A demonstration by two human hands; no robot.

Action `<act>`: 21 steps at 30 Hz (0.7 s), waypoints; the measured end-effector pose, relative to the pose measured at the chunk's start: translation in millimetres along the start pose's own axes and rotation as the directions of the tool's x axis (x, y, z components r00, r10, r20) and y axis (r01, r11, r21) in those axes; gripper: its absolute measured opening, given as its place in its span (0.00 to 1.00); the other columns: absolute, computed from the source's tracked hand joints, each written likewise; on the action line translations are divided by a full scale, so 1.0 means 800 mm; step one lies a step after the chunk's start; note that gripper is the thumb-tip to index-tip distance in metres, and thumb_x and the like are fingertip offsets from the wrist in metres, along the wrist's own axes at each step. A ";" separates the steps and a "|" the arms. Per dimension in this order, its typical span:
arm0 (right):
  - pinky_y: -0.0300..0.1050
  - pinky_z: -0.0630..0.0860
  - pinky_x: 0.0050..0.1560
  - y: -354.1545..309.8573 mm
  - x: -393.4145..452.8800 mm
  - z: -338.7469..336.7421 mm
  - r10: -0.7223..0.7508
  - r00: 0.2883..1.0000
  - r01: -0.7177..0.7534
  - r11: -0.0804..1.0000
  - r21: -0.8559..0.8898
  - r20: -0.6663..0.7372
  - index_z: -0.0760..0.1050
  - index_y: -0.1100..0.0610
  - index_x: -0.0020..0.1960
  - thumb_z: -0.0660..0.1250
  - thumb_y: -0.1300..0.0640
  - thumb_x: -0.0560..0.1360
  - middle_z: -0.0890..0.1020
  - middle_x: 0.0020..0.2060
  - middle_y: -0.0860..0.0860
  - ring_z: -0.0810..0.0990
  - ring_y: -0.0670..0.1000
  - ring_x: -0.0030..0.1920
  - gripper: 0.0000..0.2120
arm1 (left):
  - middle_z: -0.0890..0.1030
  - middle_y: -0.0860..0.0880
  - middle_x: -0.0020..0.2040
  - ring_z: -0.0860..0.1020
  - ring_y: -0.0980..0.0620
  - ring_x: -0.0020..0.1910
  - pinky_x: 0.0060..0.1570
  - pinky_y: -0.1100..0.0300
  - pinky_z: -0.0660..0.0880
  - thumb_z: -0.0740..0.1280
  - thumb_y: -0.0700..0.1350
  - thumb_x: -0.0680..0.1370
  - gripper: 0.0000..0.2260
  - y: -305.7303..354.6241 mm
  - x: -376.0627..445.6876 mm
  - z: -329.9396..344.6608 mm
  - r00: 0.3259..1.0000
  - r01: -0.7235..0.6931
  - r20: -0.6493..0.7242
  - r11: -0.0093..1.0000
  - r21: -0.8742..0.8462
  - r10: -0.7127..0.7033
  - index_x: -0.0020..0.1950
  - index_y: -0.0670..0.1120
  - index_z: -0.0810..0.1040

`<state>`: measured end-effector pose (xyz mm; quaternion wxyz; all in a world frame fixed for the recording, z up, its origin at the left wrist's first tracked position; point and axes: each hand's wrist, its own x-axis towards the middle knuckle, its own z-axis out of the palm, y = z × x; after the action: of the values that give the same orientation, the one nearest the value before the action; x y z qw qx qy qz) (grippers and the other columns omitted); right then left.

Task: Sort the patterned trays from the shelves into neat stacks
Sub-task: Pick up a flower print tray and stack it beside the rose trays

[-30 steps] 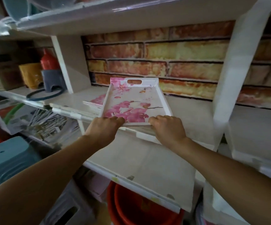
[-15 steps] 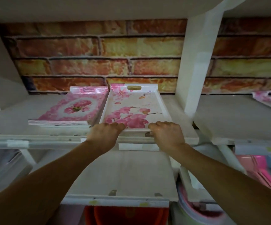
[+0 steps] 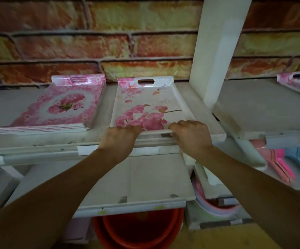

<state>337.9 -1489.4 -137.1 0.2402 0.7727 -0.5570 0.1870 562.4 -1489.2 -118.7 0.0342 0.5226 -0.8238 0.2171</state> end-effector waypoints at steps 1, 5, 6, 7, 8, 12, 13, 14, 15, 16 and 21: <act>0.35 0.58 0.29 0.002 0.001 0.002 -0.002 1.000 0.002 1.000 0.003 -0.002 0.79 0.50 0.34 0.80 0.61 0.56 0.74 0.23 0.48 0.72 0.52 0.22 0.13 | 0.79 0.52 0.58 0.81 0.48 0.50 0.42 0.57 0.73 0.59 0.40 0.77 0.22 0.000 0.002 0.001 1.000 -0.001 -0.001 1.000 -0.002 0.001 0.70 0.54 0.63; 0.36 0.60 0.30 0.009 0.000 0.011 -0.023 0.999 0.024 0.999 0.023 -0.024 0.79 0.50 0.36 0.79 0.60 0.60 0.75 0.24 0.48 0.73 0.52 0.23 0.10 | 0.79 0.52 0.57 0.81 0.47 0.49 0.40 0.58 0.72 0.59 0.39 0.76 0.21 0.002 0.008 0.005 1.000 -0.004 0.006 1.000 -0.010 0.004 0.68 0.53 0.64; 0.36 0.61 0.30 0.012 -0.001 0.013 -0.032 0.999 0.033 0.999 0.036 -0.034 0.80 0.51 0.37 0.78 0.60 0.61 0.76 0.25 0.48 0.73 0.52 0.23 0.10 | 0.79 0.52 0.56 0.81 0.47 0.49 0.40 0.58 0.71 0.59 0.39 0.77 0.21 0.002 0.009 0.005 1.000 -0.009 0.008 1.000 -0.004 0.009 0.68 0.53 0.65; 0.37 0.62 0.30 0.014 -0.002 0.015 -0.041 0.998 0.043 0.998 0.048 -0.044 0.80 0.51 0.37 0.78 0.60 0.61 0.76 0.25 0.48 0.74 0.53 0.23 0.09 | 0.79 0.52 0.56 0.81 0.48 0.48 0.40 0.58 0.71 0.58 0.40 0.77 0.20 0.003 0.010 0.006 1.000 -0.016 0.010 1.000 0.004 0.016 0.68 0.53 0.65; 0.37 0.63 0.30 0.016 -0.003 0.017 -0.048 0.998 0.051 0.997 0.058 -0.051 0.80 0.51 0.38 0.77 0.60 0.62 0.77 0.26 0.49 0.74 0.53 0.24 0.09 | 0.79 0.52 0.56 0.81 0.48 0.48 0.40 0.58 0.71 0.58 0.40 0.77 0.20 0.003 0.011 0.006 1.000 -0.021 0.012 1.000 0.012 0.021 0.68 0.53 0.65; 0.38 0.63 0.30 0.019 -0.001 0.020 -0.055 0.997 0.060 0.995 0.082 -0.062 0.80 0.51 0.39 0.76 0.60 0.62 0.77 0.26 0.49 0.75 0.53 0.24 0.08 | 0.79 0.52 0.56 0.81 0.48 0.48 0.39 0.58 0.69 0.58 0.40 0.77 0.20 0.004 0.013 0.006 0.999 -0.031 0.015 0.999 0.038 0.030 0.68 0.53 0.65; 0.37 0.63 0.30 0.019 -0.001 0.020 -0.057 0.996 0.063 0.994 0.088 -0.066 0.80 0.51 0.39 0.76 0.60 0.63 0.77 0.26 0.49 0.74 0.53 0.24 0.08 | 0.79 0.52 0.56 0.81 0.48 0.48 0.38 0.59 0.68 0.57 0.40 0.77 0.20 0.004 0.014 0.006 1.000 -0.026 0.015 0.999 0.041 0.026 0.68 0.53 0.65; 0.37 0.62 0.31 0.020 -0.001 0.021 -0.058 0.996 0.064 0.994 0.093 -0.070 0.80 0.51 0.39 0.76 0.60 0.63 0.77 0.26 0.49 0.75 0.53 0.24 0.08 | 0.79 0.52 0.56 0.81 0.47 0.48 0.38 0.59 0.67 0.57 0.39 0.77 0.20 0.005 0.014 0.005 1.000 -0.019 0.015 0.999 0.043 0.018 0.68 0.53 0.65; 0.37 0.63 0.31 0.020 -0.001 0.022 -0.057 0.996 0.064 0.993 0.097 -0.074 0.80 0.52 0.40 0.76 0.60 0.63 0.77 0.27 0.49 0.75 0.54 0.24 0.08 | 0.79 0.52 0.56 0.81 0.47 0.48 0.38 0.59 0.67 0.57 0.39 0.78 0.20 0.006 0.014 0.005 1.000 -0.012 0.014 0.999 0.042 0.011 0.68 0.53 0.65; 0.38 0.65 0.30 0.020 -0.001 0.023 -0.055 0.996 0.062 0.993 0.103 -0.076 0.80 0.52 0.40 0.75 0.60 0.63 0.77 0.27 0.49 0.75 0.54 0.25 0.08 | 0.79 0.52 0.56 0.81 0.47 0.48 0.38 0.59 0.66 0.57 0.39 0.78 0.19 0.007 0.014 0.004 1.000 -0.006 0.013 0.999 0.043 0.005 0.68 0.52 0.65; 0.39 0.65 0.31 0.018 -0.002 0.023 -0.054 0.996 0.061 0.993 0.097 -0.068 0.81 0.52 0.42 0.74 0.60 0.64 0.78 0.28 0.50 0.76 0.54 0.25 0.08 | 0.78 0.52 0.55 0.81 0.48 0.46 0.36 0.59 0.67 0.59 0.39 0.77 0.20 0.008 0.015 0.005 1.000 0.007 0.012 0.999 0.045 -0.008 0.67 0.52 0.65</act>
<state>323.7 -1502.9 -150.9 0.2251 0.7928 -0.5165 0.2323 552.2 -1498.7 -121.2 0.0183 0.5275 -0.8170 0.2322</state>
